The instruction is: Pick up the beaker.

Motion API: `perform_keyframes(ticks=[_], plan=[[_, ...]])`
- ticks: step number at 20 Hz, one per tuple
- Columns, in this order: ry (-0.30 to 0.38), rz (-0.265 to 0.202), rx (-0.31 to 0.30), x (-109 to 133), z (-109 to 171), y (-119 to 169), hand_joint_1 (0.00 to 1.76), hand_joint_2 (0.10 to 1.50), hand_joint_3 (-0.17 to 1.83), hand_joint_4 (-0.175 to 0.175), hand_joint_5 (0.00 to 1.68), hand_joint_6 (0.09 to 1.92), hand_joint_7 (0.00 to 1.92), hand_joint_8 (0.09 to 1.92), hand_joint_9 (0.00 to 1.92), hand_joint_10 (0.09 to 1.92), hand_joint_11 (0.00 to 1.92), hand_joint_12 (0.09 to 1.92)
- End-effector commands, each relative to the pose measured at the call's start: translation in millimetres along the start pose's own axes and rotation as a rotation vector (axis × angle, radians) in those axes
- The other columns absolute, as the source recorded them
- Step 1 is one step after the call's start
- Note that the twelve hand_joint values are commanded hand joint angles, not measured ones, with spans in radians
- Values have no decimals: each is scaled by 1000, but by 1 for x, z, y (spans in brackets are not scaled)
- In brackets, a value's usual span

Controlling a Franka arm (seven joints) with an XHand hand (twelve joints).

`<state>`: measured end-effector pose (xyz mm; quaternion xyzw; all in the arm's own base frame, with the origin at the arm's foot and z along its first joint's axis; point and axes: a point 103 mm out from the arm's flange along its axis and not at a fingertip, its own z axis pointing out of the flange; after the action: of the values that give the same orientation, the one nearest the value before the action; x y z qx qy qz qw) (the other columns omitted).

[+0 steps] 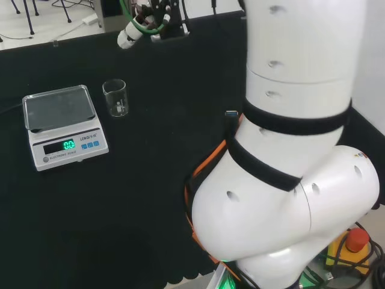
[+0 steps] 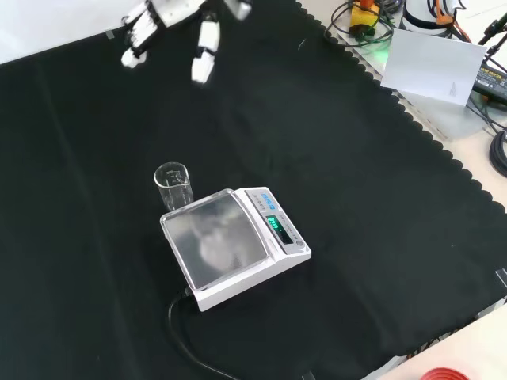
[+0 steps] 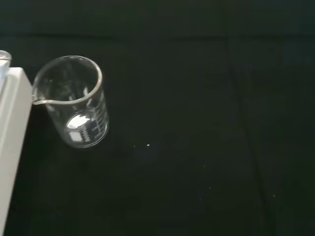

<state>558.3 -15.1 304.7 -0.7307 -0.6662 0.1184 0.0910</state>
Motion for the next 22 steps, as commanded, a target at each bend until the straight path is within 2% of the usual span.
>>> perform_keyframes(ticks=[1,9,16,22], plan=[[-14,-31,63,-9,27,50,535,731,162,-48,277,91,270,774,387,872,86,1495],[-35,-92,93,19,52,82,520,718,148,-36,209,87,193,751,368,871,75,1494],[-49,-152,89,44,60,86,538,698,115,11,161,87,101,750,306,891,4,1529],[-88,-189,103,66,71,87,554,678,100,30,141,87,58,734,272,887,0,1528]])
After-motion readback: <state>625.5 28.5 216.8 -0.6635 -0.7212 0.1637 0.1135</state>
